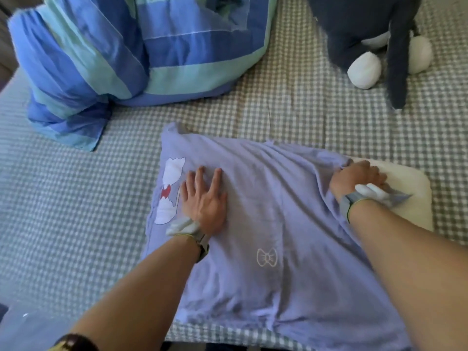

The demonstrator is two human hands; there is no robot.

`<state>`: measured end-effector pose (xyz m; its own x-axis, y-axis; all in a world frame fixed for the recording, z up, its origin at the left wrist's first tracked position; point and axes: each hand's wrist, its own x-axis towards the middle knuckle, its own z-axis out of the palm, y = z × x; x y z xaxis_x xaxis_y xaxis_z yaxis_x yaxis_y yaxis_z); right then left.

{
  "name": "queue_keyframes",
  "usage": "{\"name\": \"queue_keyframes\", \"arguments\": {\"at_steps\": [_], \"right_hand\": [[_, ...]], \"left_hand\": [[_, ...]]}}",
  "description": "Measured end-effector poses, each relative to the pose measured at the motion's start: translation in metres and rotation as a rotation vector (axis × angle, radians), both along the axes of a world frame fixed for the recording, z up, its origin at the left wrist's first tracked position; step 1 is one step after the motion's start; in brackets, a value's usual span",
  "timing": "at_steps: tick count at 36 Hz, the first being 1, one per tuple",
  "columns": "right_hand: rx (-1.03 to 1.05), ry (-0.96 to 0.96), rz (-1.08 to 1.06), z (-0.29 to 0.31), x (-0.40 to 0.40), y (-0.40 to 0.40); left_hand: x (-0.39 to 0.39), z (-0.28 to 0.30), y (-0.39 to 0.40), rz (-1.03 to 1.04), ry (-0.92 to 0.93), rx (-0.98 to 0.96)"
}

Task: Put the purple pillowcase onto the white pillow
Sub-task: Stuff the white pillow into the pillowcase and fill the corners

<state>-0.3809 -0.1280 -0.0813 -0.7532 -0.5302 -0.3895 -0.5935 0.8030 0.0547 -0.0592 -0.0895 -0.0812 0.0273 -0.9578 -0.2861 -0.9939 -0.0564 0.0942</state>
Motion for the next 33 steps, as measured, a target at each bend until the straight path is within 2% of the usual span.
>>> {"name": "queue_keyframes", "arguments": {"at_steps": [3, 5, 7, 10, 13, 16, 18, 21, 22, 24, 26, 29, 33], "right_hand": [[-0.082, -0.112, 0.367, 0.012, 0.003, 0.001], [-0.111, -0.080, 0.569, 0.017, -0.017, -0.007], [-0.147, 0.034, 0.531, 0.022, -0.070, -0.023], [-0.011, 0.014, 0.398, 0.004, -0.135, -0.025], [-0.038, 0.004, 0.492, -0.026, -0.118, -0.014], [-0.180, 0.190, 0.588, -0.028, -0.091, -0.011], [-0.357, 0.261, 0.657, -0.011, -0.077, -0.008], [-0.581, 0.149, 0.862, 0.019, -0.033, 0.026], [-0.599, 0.059, 0.958, 0.021, -0.020, 0.047], [-0.500, -0.046, 1.077, 0.017, -0.018, 0.098], [-0.308, 0.008, 0.973, -0.001, -0.053, 0.152], [-0.125, 0.046, 0.505, -0.014, -0.087, 0.193], [-0.231, -0.080, 0.178, 0.019, -0.068, 0.196]], "left_hand": [[-0.007, -0.006, -0.005, -0.002, 0.032, -0.001], [-0.012, -0.005, -0.003, 0.004, 0.056, -0.031], [-0.019, -0.006, -0.005, -0.013, 0.052, -0.014], [-0.016, -0.017, -0.002, -0.080, -0.047, 0.071], [-0.011, -0.025, -0.001, -0.051, -0.101, 0.097], [-0.018, -0.025, 0.002, -0.037, -0.139, 0.122], [-0.028, -0.020, 0.008, 0.008, -0.107, 0.086], [-0.052, -0.009, 0.037, -0.050, 0.005, 0.063], [-0.060, -0.006, 0.054, -0.123, 0.032, 0.059], [-0.070, -0.001, 0.092, -0.275, 0.095, 0.052], [-0.069, 0.003, 0.130, -0.385, 0.092, 0.083], [-0.051, 0.004, 0.168, -0.433, 0.058, 0.153], [-0.028, 0.022, 0.189, -0.401, -0.021, 0.222]]}}
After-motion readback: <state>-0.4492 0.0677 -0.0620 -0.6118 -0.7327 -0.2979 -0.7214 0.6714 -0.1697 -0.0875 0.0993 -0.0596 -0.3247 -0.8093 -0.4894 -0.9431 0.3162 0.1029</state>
